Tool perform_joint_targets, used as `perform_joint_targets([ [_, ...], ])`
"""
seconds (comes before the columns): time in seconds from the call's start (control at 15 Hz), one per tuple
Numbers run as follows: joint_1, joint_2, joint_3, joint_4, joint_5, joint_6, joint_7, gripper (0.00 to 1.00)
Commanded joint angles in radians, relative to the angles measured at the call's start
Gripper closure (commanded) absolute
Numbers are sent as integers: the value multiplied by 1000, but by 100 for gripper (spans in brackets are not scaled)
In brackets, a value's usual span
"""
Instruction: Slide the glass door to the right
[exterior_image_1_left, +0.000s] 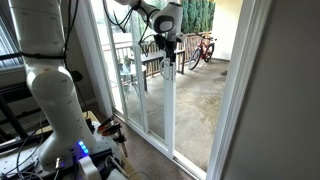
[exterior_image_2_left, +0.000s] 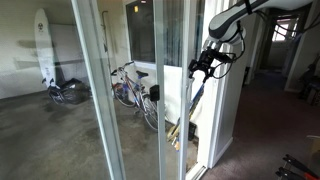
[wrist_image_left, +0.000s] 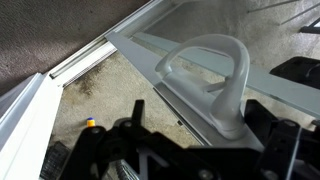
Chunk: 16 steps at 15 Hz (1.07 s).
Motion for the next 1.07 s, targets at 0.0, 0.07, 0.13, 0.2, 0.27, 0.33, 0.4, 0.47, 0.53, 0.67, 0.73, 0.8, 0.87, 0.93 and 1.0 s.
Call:
perform_joint_targets([
  [0.0, -17, 38, -18, -35, -67, 8, 32, 0],
  [0.07, -14, 40, -14, -38, -67, 9, 31, 0],
  [0.13, -11, 44, -10, -39, -67, 7, 30, 0],
  [0.2, -8, 53, -7, -42, -72, 7, 32, 0],
  [0.27, -4, 65, -5, -36, -73, 9, 38, 0],
  [0.33, -2, 77, -7, -28, -77, 9, 47, 0],
  [0.4, -1, 81, -8, -25, -77, 10, 46, 0],
  [0.47, -3, 83, -11, -24, -79, 8, 48, 0],
  [0.53, -5, 85, -14, -22, -82, 9, 49, 0],
  [0.67, -12, 81, -22, -19, -91, 2, 52, 0],
  [0.73, -17, 77, -29, -19, -94, 2, 53, 0],
  [0.8, -25, 74, -32, -15, -88, -14, 49, 0],
  [0.87, -33, 69, -38, -15, -86, -24, 43, 0],
  [0.93, -39, 64, -45, -18, -90, -28, 37, 0],
  [1.0, -50, 57, -53, -20, -94, -40, 22, 0],
])
